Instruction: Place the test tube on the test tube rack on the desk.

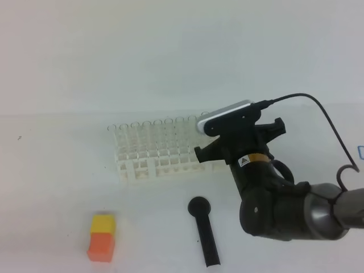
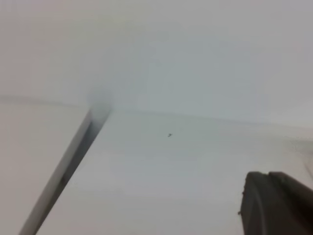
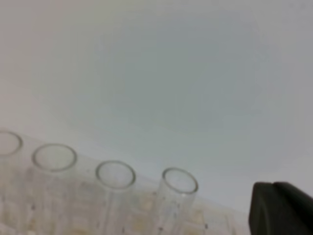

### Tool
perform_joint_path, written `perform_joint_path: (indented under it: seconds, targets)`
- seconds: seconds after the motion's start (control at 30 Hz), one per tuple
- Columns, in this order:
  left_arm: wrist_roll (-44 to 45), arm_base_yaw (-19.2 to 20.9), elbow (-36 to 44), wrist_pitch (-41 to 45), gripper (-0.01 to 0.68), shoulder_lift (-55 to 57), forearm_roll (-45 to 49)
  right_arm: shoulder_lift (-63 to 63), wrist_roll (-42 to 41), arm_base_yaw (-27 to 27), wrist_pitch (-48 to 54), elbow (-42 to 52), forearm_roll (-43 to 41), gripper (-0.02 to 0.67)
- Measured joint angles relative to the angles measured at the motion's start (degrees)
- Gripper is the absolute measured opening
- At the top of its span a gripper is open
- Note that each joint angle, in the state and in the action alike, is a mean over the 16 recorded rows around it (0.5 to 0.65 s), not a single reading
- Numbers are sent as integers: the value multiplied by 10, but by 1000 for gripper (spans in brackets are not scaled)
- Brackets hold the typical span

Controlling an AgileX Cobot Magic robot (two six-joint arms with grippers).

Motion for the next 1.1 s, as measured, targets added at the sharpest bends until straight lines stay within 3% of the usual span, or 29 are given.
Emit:
perform_joint_path:
  seconds: [0.27,0.6,0.8,1.1]
  targets:
    - [34,20,8,5,-1,0,-56,-94,-54,22,-30,35,-40,-1]
    - [216,20,86,-48,-1,-21,-281,-299,-95,14,-48,73,-166,-1]
    - [296,20,131,-59,-1,-42,-367,-411,-97,-30,53,79,-252,-1]
    - [291,23,143,2,-1,-59,-377,-569,-97,-117,311,129,-339,-1]
